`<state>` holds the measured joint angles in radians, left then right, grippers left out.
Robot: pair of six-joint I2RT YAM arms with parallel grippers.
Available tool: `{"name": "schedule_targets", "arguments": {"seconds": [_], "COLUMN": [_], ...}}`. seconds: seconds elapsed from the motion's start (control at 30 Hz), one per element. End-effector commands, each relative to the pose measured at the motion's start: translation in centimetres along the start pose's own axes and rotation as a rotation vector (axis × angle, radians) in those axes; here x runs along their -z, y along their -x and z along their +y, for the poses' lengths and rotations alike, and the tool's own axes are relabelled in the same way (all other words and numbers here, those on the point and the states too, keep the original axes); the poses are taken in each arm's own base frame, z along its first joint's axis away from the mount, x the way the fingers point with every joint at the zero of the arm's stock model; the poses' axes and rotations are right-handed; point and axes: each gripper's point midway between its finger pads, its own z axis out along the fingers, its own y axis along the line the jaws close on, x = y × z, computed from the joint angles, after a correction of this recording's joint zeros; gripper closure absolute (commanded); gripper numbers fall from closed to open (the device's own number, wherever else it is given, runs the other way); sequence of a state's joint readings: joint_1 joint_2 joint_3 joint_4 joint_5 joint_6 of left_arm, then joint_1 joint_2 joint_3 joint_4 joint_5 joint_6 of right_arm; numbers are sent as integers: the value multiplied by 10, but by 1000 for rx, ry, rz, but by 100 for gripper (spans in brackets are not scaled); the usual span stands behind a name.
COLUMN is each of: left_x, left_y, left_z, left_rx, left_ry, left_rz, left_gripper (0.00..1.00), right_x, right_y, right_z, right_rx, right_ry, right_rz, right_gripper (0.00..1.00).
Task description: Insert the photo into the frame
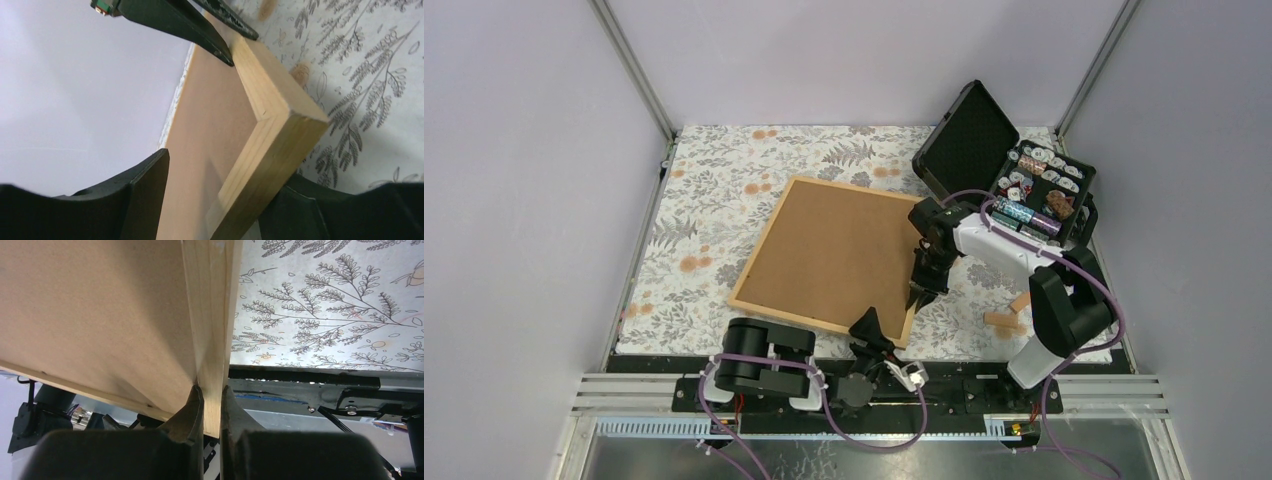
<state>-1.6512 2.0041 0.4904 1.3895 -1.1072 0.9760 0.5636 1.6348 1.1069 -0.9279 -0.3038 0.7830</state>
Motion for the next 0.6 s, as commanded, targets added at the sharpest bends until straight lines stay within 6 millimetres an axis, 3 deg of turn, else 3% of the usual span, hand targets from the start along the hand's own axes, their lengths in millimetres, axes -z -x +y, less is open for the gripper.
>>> {"name": "schedule_targets", "arguments": {"seconds": [0.0, 0.13, 0.27, 0.37, 0.47, 0.5, 0.57], "left_x": [-8, -9, -9, -6, -3, -2, -1], "left_y": [16, 18, 27, 37, 40, 40, 42], "left_z": [28, 34, 52, 62, 76, 80, 91], "left_rx": [109, 87, 112, 128, 195, 218, 266], "left_ry": [102, 114, 150, 160, 187, 196, 216], "left_rz": [-4, 5, -3, -20, -2, 5, 18], "left_gripper": [39, 54, 87, 100, 100, 100, 100], "right_x": [20, 27, 34, 48, 69, 80, 99], "right_y": [-15, -11, -7, 0, 10, 12, 17], "right_z": [13, 13, 11, 21, 22, 22, 24], "right_rx": [-21, -22, -15, 55, 123, 146, 188], "right_ry": [92, 98, 102, 169, 200, 211, 241], "right_rz": [30, -14, -75, -155, -285, -339, -430], "right_gripper": [100, 100, 100, 100, 98, 89, 52]}}
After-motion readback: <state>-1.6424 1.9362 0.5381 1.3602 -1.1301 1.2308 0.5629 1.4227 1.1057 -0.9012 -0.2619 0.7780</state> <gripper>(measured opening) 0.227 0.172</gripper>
